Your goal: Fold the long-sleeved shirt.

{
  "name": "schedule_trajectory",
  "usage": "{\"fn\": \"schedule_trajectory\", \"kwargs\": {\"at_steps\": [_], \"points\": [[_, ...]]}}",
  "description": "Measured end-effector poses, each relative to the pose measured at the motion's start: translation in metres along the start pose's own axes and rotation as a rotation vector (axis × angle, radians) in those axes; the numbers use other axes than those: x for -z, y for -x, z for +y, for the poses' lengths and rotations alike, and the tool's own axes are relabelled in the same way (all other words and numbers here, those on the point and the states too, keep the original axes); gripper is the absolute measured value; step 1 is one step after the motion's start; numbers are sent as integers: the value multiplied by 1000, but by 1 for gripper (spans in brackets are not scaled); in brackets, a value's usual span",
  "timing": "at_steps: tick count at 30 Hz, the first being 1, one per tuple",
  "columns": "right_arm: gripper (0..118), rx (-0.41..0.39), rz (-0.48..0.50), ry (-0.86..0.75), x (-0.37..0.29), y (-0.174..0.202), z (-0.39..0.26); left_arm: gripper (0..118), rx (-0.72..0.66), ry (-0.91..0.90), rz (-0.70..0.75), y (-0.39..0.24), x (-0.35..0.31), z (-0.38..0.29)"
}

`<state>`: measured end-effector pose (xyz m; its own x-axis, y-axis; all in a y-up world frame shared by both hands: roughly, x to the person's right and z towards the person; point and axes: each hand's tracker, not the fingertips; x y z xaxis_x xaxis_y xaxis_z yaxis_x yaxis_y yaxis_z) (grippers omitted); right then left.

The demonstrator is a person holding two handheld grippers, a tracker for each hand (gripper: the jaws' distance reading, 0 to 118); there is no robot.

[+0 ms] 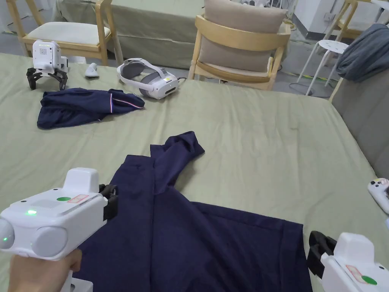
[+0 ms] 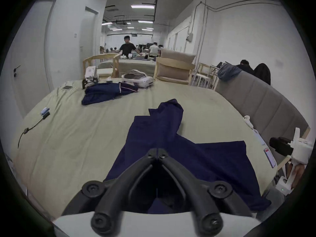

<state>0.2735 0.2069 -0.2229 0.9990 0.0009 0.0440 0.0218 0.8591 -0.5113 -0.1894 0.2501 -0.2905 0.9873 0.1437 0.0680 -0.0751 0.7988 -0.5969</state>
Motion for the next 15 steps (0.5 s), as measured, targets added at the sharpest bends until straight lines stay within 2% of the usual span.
{"fn": "schedule_trajectory", "kwargs": {"at_steps": [6, 7, 8, 9, 10, 11, 13, 15], "points": [[0, 18, 3, 42, 40, -3, 4, 5, 23, 87, -52, -7, 119, 81], [0, 20, 7, 49, 49, -3, 4, 14, 36, 92, -39, -13, 146, 97], [0, 20, 7, 51, 55, -4, 6, 32, 82, 116, -24, -18, 170, 112], [0, 18, 9, 56, 63, -4, 7, 60, 105, 131, -25, -22, 201, 126], [0, 19, 13, 60, 70, -5, 7, 96, 100, 137, -35, -27, 227, 140], [0, 22, 13, 64, 78, -5, 8, 111, 102, 182, -50, -33, 255, 154], [0, 22, 18, 76, 93, -6, 12, 106, 78, 203, -66, -50, 300, 177], [0, 24, 14, 78, 106, -6, 13, 107, 95, 276, -68, -67, 347, 191]]}}
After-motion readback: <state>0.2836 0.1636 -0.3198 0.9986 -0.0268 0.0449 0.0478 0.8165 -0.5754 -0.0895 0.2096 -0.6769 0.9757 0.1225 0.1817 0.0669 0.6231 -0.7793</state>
